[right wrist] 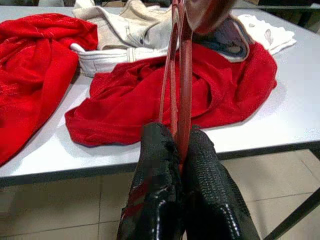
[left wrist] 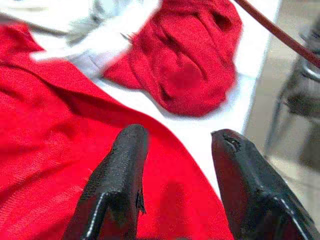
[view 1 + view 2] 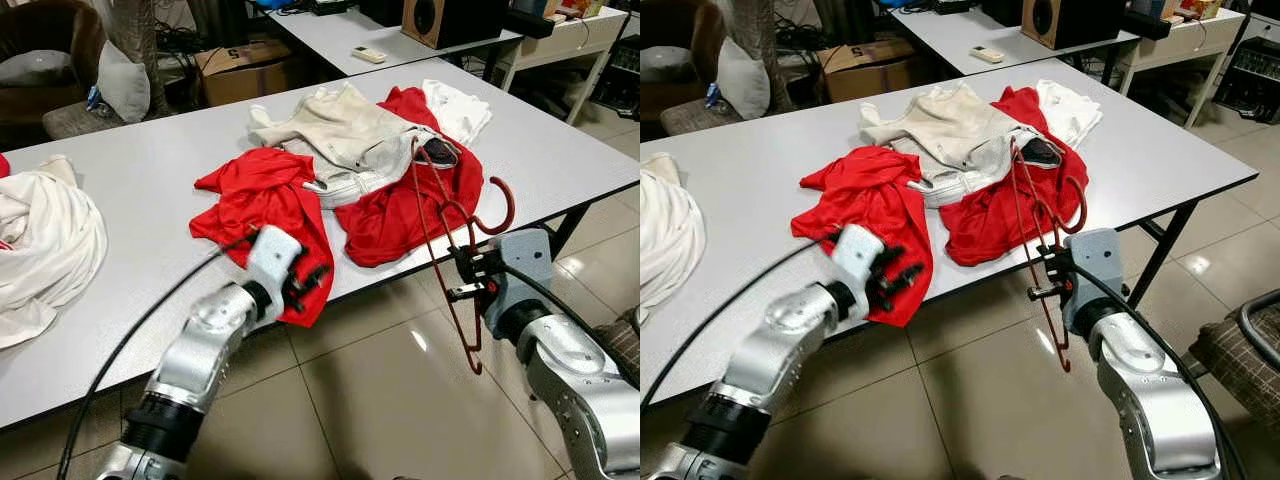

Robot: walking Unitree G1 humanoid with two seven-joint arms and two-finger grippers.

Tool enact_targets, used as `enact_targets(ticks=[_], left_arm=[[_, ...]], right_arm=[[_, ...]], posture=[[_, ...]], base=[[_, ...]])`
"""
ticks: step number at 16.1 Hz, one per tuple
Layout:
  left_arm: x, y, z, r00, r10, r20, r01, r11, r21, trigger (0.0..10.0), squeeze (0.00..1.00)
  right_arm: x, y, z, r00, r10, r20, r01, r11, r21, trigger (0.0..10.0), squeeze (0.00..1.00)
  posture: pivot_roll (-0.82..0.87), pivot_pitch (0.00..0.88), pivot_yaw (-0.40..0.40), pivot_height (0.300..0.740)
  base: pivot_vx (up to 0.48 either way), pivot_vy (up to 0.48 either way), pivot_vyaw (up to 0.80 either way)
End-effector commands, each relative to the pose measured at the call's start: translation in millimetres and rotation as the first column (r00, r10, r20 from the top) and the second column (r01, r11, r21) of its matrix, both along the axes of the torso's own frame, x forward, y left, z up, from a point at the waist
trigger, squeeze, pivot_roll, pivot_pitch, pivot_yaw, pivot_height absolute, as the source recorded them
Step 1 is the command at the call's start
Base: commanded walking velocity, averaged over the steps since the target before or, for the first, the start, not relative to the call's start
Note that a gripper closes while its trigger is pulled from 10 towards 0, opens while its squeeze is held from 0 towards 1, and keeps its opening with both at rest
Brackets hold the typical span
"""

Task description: Hang hanger

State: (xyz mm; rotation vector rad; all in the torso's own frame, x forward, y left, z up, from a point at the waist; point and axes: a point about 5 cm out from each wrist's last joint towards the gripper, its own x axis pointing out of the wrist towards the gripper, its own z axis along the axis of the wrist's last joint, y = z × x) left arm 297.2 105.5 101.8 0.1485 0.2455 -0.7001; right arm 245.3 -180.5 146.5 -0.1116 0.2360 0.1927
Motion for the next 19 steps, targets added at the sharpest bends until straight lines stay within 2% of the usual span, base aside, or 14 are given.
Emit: enact_targets(ticks=[1, 2, 7, 9, 10, 11, 12, 13, 16, 17, 18, 19], left_arm=[[-2.5, 4.6, -5, 0.999, -0.005, -0.043, 0.006, 1.0, 0.004, 10.0, 0.86], [-5.2, 3.7, -4, 0.998, -0.034, -0.053, 0.033, 0.999, -0.02, 10.0, 1.0], [-9.1, -0.3, -5, 0.994, -0.085, -0.065, 0.083, 0.996, -0.032, 10.0, 1.0], [-9.0, 1.4, -10, 0.995, -0.073, -0.061, 0.076, 0.996, 0.047, 10.0, 1.0], [-9.2, 2.3, -12, 0.995, -0.07, -0.064, 0.074, 0.995, 0.06, 10.0, 1.0], [-9.4, 3.2, -13, 0.995, -0.065, -0.071, 0.071, 0.995, 0.072, 10.0, 0.83], [-9.2, 4.2, -15, 0.995, -0.059, -0.075, 0.065, 0.994, 0.085, 10.0, 0.08], [-8.4, 5.4, -17, 0.996, -0.049, -0.081, 0.056, 0.994, 0.095, 10.0, 0.0], [-6.3, 8.7, -22, 0.994, -0.024, -0.104, 0.036, 0.992, 0.119, 10.0, 0.0], [-5.5, 10.9, -24, 0.994, -0.008, -0.112, 0.024, 0.99, 0.138, 7.6, 0.0], [-2.2, 19.7, -30, 0.992, 0.047, -0.116, -0.021, 0.976, 0.219, 4.5, 0.0], [-1.0, 24.2, -33, 0.991, 0.071, -0.113, -0.039, 0.964, 0.262, 4.4, 0.0]], right_arm=[[-1.5, 2.6, 1, 1.0, 0.005, 0.001, -0.005, 1.0, -0.006, 10.0, 0.0], [-2.0, 2.8, 1, 1.0, 0.004, 0.001, -0.004, 1.0, -0.006, 10.0, 0.0], [-2.9, 1.4, 1, 1.0, -0.001, 0.001, 0.001, 1.0, -0.007, 10.0, 0.0], [-4.1, 0.3, 0, 1.0, -0.013, -0.003, 0.013, 1.0, 0.002, 10.0, 0.0], [-4.5, 0.3, 0, 1.0, -0.014, -0.005, 0.014, 1.0, 0.004, 10.0, 0.0], [-4.7, -0.1, 0, 1.0, -0.016, -0.006, 0.016, 1.0, 0.006, 10.0, 0.0], [-4.6, -0.3, 1, 1.0, -0.017, -0.004, 0.017, 1.0, 0.006, 10.0, 0.0], [-4.5, -0.7, 1, 1.0, -0.018, -0.003, 0.018, 1.0, 0.005, 10.0, 0.0], [-4.8, -0.7, 1, 1.0, -0.019, -0.002, 0.019, 1.0, 0.004, 10.0, 0.0], [-5.1, -0.2, 1, 1.0, -0.019, -0.002, 0.019, 1.0, 0.004, 10.0, 0.0], [-5.3, 1.0, 0, 1.0, -0.017, -0.003, 0.017, 1.0, 0.006, 10.0, 0.0], [-5.3, 1.5, 0, 1.0, -0.015, -0.004, 0.015, 1.0, 0.006, 10.0, 0.0]], posture=[[-0.18, 0.0, 0.083, 0.74], [-0.18, 0.0, 0.085, 0.74], [-0.19, 0.0, 0.086, 0.74], [-0.19, 0.0, 0.083, 0.74], [-0.19, 0.0, 0.084, 0.74], [-0.19, 0.0, 0.085, 0.74], [-0.2, 0.0, 0.086, 0.74], [-0.2, 0.0, 0.088, 0.74], [-0.2, 0.0, 0.093, 0.74], [-0.2, 0.0, 0.096, 0.74], [-0.2, 0.0, 0.097, 0.74], [-0.2, 0.0, 0.096, 0.74]], base=[[0.0, 0.0, 0.0], [0.0, 0.0, 0.0], [0.0, 0.0, 0.0], [0.0, 0.0, 0.0], [0.0, 0.0, 0.0], [0.0, 0.0, 0.0], [0.0, 0.0, 0.0], [0.0, 0.0, 0.0], [0.0, 0.0, 0.0], [0.0, 0.0, 0.0], [0.0, 0.0, 0.0], [0.0, 0.0, 0.0]])
